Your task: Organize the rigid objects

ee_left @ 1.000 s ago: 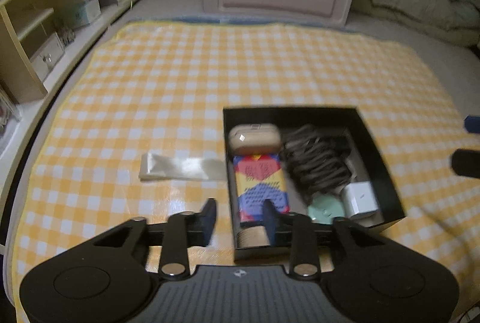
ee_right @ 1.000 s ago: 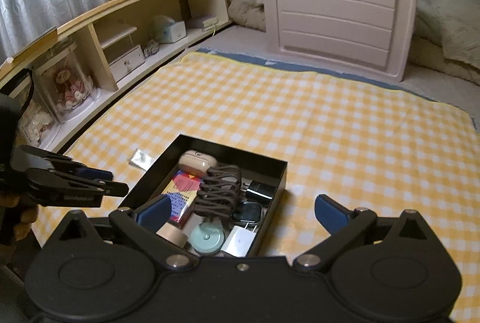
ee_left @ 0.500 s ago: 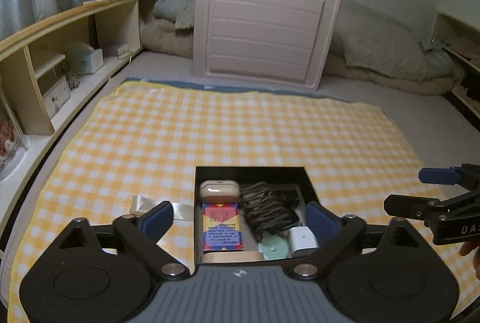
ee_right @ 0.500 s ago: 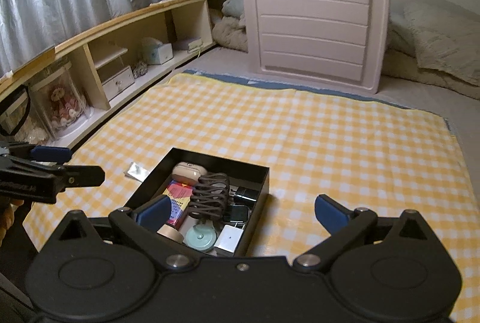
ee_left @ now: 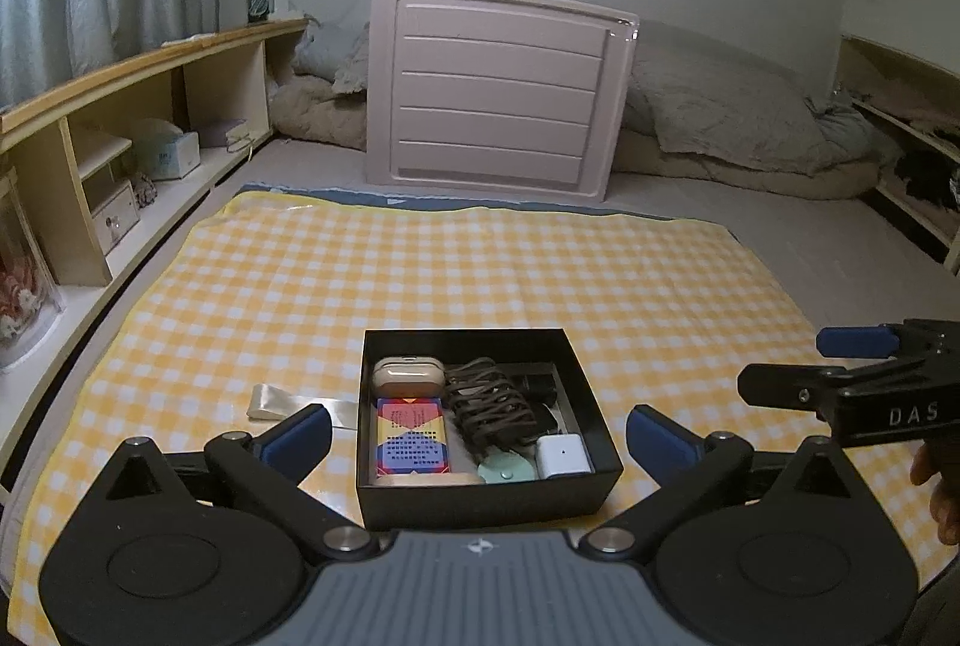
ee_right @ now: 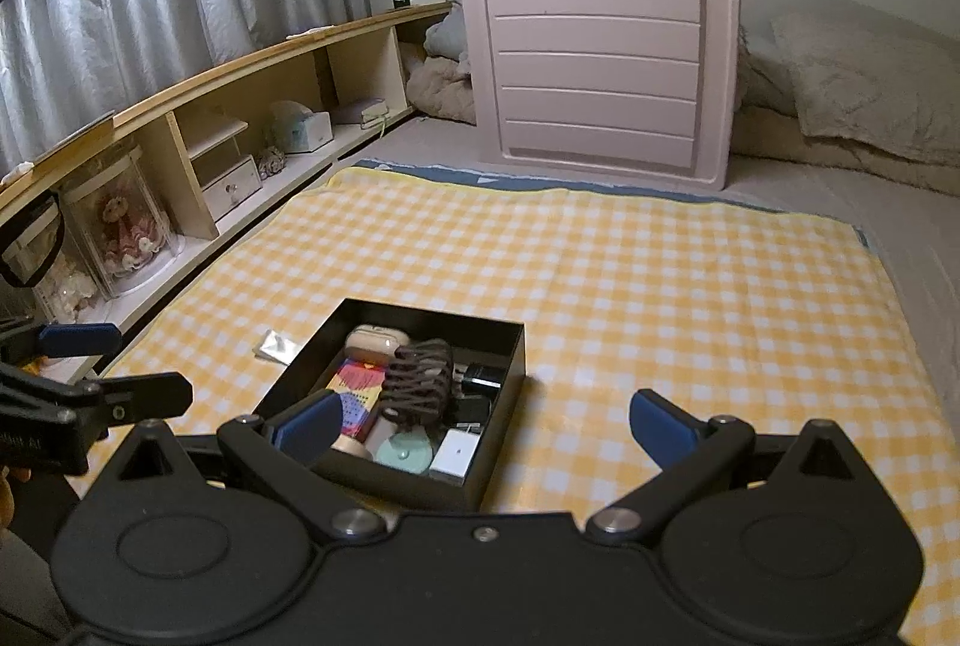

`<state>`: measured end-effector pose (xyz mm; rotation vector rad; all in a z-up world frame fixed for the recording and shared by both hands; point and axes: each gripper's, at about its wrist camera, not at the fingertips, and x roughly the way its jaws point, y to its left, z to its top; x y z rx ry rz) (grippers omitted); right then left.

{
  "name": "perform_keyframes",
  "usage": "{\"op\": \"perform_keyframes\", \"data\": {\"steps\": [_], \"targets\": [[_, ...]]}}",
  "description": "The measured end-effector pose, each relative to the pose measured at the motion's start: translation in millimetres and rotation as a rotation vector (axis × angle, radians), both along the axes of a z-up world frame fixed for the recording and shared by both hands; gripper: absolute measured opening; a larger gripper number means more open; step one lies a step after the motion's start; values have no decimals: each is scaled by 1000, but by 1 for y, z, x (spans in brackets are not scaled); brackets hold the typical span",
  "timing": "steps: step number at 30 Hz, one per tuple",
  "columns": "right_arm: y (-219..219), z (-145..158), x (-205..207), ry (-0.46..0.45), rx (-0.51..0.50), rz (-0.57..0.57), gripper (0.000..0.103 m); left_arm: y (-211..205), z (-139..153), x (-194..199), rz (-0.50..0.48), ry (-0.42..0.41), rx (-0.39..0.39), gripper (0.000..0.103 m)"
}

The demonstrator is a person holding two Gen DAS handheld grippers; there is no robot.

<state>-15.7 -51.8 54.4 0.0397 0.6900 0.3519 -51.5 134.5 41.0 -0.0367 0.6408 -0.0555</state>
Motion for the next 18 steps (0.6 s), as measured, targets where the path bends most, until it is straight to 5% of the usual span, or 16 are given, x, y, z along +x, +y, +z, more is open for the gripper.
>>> {"op": "perform_keyframes", "data": {"steps": [18], "targets": [[-7, -15, -24, 15, -31, -40, 103, 0, -15, -17, 54, -3, 74, 103]]}}
